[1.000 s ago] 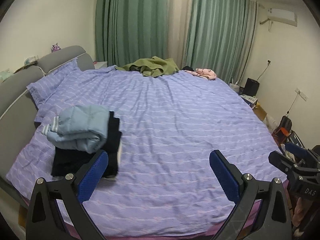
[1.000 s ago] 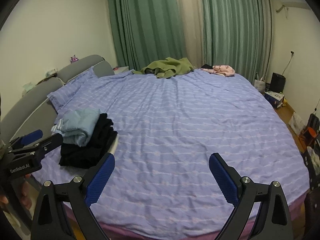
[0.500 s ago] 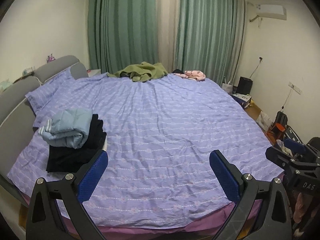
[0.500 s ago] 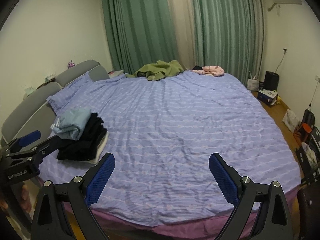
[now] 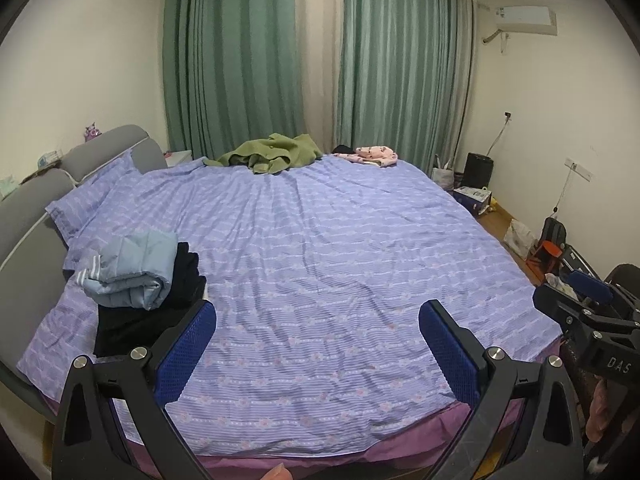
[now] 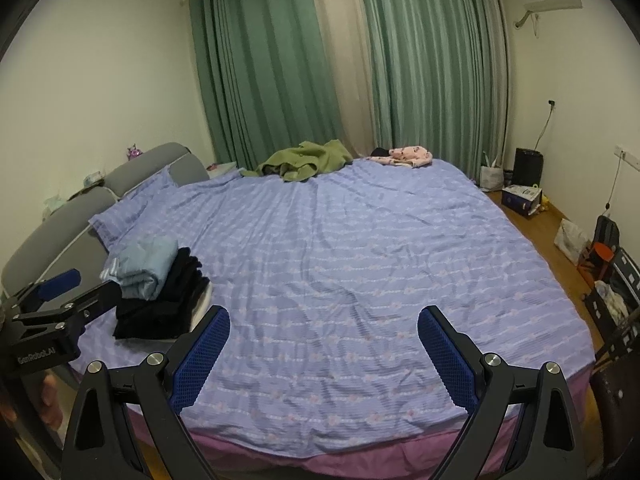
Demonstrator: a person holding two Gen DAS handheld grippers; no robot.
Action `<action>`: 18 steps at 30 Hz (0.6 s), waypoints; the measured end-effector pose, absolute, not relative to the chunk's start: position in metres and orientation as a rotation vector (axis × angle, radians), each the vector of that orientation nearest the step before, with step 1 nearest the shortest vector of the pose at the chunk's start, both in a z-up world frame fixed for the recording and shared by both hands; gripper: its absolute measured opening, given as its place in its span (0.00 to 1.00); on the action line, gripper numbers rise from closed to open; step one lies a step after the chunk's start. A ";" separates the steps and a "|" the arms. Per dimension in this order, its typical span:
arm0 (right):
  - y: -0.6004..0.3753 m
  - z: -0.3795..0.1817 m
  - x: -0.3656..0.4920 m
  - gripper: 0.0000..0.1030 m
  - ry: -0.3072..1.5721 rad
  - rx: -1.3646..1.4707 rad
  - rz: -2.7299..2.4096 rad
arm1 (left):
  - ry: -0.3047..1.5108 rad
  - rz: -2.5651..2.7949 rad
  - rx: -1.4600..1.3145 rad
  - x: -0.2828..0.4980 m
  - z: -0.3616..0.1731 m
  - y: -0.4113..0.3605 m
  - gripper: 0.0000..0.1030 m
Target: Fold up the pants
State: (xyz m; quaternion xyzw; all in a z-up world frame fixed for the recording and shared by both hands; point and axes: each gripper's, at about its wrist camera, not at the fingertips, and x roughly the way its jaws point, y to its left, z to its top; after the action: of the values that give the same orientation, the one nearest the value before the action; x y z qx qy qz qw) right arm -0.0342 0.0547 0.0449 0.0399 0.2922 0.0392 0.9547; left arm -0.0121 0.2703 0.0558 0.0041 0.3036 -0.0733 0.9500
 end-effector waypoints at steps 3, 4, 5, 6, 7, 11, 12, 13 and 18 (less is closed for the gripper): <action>0.051 0.046 -0.039 0.93 0.587 0.078 0.075 | 0.606 -0.155 0.022 -0.018 0.057 0.264 1.00; 0.050 0.046 -0.040 0.93 0.586 0.077 0.073 | 0.603 -0.152 0.028 -0.020 0.056 0.262 1.00; 0.049 0.046 -0.042 0.93 0.586 0.075 0.072 | 0.602 -0.150 0.031 -0.021 0.056 0.260 1.00; 0.048 0.046 -0.043 0.93 0.586 0.073 0.073 | 0.598 -0.152 0.034 -0.023 0.056 0.257 1.00; 0.047 0.046 -0.044 0.93 0.586 0.069 0.072 | 0.595 -0.151 0.034 -0.025 0.056 0.256 1.00; 0.042 0.047 -0.047 0.93 0.581 0.056 0.068 | 0.582 -0.147 0.030 -0.031 0.057 0.252 1.00; 0.040 0.048 -0.048 0.93 0.578 0.058 0.068 | 0.578 -0.143 0.027 -0.032 0.057 0.251 1.00; 0.039 0.048 -0.049 0.93 0.576 0.058 0.067 | 0.577 -0.139 0.025 -0.033 0.058 0.251 1.00; 0.034 0.048 -0.053 0.93 0.572 0.062 0.063 | 0.586 -0.132 0.032 -0.033 0.058 0.247 1.00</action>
State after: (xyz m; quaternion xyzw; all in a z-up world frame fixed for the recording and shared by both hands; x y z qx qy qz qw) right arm -0.0531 0.0337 0.0482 0.0306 0.2820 0.0311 0.9584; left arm -0.0328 0.2465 0.0583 0.0159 0.2888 -0.0651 0.9551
